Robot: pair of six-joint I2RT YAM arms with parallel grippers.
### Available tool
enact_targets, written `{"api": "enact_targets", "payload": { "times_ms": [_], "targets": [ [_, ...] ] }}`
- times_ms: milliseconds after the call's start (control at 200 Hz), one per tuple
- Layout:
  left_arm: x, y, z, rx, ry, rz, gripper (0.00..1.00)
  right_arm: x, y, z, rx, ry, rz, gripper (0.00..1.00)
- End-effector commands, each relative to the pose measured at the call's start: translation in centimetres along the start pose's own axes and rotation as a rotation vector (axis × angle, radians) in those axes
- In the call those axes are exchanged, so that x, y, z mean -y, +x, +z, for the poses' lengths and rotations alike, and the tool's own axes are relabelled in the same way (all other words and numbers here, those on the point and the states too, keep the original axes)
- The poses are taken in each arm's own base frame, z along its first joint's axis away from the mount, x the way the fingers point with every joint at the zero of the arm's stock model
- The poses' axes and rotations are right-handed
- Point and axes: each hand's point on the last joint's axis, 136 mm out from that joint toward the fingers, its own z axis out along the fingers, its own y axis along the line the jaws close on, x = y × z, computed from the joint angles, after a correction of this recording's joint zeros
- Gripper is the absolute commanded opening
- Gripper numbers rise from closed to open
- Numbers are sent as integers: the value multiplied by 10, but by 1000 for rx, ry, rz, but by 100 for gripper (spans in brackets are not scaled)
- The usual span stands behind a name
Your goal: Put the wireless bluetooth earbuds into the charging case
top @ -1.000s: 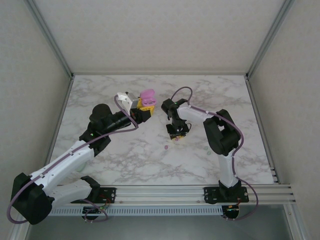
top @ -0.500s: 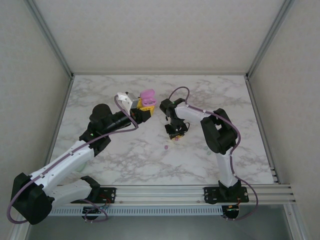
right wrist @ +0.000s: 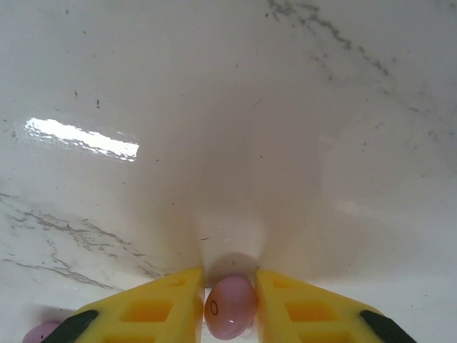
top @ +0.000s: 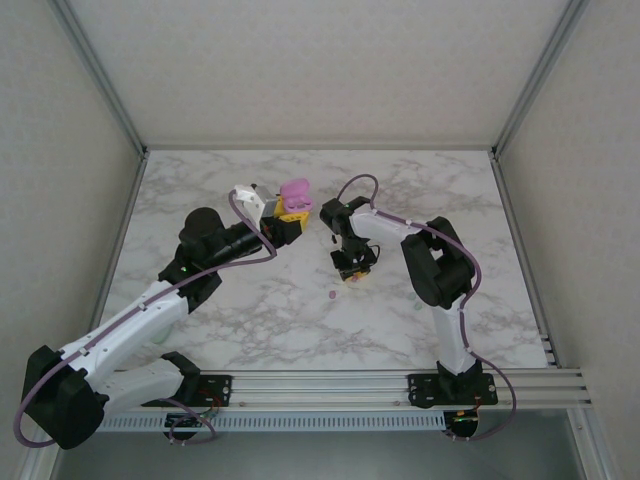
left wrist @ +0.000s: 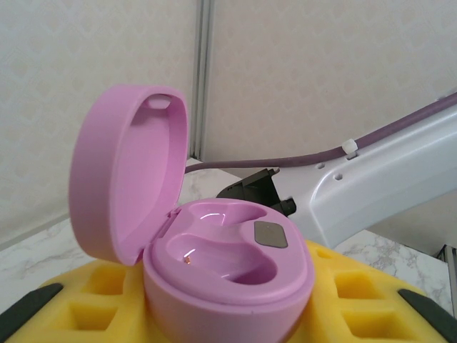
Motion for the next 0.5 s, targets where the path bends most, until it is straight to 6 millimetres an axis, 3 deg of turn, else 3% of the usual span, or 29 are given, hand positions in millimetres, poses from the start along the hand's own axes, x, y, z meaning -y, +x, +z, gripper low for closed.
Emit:
{"api": "enact_targets", "payload": {
  "times_ms": [0,250,355,496],
  "targets": [
    [-3,-15,-2,34,-17,18,31,1,6,3,-26,31,-21,25],
    [-5,-16,-3,33,-29,19,31,-3,1,-5,11,4,27,18],
    [-8,-15,-3,29,-47,22,31,-12,-3,-29,79,-114,71,16],
    [-15,-14,-6,27,-86,23,31,-31,-7,-81,185,-452,169,15]
  ]
}}
